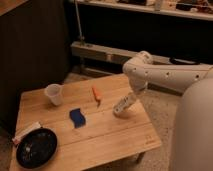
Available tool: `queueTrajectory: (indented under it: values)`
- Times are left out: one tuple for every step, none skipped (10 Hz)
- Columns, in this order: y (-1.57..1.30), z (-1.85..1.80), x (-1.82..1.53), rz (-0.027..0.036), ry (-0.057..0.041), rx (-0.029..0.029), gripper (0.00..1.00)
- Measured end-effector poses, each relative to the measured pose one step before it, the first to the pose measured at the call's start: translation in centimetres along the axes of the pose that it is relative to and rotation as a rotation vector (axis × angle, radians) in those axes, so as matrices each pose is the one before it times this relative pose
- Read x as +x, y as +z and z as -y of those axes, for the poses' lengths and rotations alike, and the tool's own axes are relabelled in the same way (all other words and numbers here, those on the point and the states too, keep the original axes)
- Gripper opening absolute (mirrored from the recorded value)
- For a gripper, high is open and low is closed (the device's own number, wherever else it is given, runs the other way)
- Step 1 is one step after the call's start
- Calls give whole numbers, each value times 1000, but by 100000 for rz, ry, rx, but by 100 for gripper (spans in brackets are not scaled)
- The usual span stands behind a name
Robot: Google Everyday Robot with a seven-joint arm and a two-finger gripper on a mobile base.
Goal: Stand the bottle upright
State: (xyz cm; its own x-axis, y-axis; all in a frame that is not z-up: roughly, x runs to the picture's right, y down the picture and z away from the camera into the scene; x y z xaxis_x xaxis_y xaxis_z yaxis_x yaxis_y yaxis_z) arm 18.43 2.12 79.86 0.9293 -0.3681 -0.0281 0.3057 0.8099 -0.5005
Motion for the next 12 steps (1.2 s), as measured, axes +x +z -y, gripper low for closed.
queueTrajectory:
  values:
    - [-57, 73, 163, -1406, 220, -127, 34]
    - [-33, 50, 252, -1758, 292, -236, 34]
    - [30, -11, 161, -1414, 148, -395, 34]
    - [2, 9, 56, -1072, 70, -257, 34]
    - [52, -39, 131, -1637, 200, -406, 34]
    - [45, -45, 237, -1613, 399, -480, 34]
    - [43, -43, 214, -1164, 316, -371, 34]
    - [84, -46, 266, -1296, 358, -482, 34]
    - [59, -42, 363, -1424, 523, -466, 34]
    - [66, -61, 311, -1249, 527, -479, 34]
    - [55, -53, 195, -985, 409, -301, 34]
    - [73, -26, 307, -1903, 730, -355, 34]
